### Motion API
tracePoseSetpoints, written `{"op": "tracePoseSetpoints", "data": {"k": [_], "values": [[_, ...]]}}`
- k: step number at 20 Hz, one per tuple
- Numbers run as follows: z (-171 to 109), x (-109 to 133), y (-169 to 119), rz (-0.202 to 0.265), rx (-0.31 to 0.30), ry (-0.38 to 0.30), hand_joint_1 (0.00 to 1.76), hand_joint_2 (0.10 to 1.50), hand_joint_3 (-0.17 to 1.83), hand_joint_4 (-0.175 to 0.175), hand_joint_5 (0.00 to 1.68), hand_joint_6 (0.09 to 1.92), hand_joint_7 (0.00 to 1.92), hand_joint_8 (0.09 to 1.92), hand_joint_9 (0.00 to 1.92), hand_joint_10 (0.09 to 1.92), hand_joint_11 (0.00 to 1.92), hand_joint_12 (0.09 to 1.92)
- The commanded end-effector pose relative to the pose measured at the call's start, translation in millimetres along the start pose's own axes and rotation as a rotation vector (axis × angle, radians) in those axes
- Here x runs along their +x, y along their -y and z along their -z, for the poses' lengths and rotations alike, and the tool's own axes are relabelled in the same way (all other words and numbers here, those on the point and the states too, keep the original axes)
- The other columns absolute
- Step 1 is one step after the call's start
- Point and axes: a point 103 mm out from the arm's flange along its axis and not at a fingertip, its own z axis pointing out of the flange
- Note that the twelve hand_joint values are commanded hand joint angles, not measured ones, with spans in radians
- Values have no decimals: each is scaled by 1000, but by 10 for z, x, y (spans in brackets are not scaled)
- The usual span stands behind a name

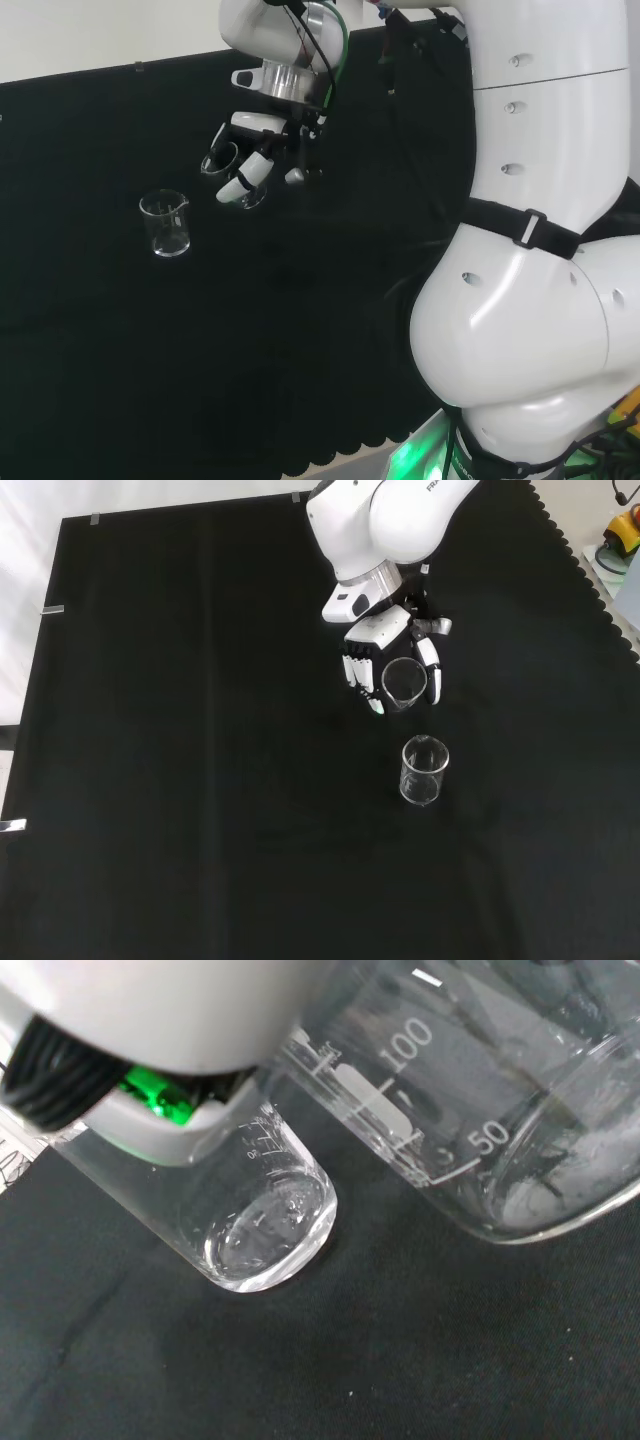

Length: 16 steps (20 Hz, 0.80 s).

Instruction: Place the beaker back on the table.

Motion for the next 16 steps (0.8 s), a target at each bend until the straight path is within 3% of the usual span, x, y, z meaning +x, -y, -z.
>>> {"op": "tracePoseSetpoints", "data": {"k": [1, 5, 16], "values": [[-74, -70, -5, 2, -15, -61, 1328, 586, 667, -175, 1471, 262, 1592, 87, 1696, 87, 1164, 784], [-105, -125, -6, 8, -54, -114, 1328, 585, 668, -175, 1471, 262, 1593, 87, 1693, 87, 1157, 783], [-189, -154, -1, 22, -102, -116, 1328, 589, 663, -175, 1469, 261, 1591, 87, 1674, 87, 1120, 785]]}}
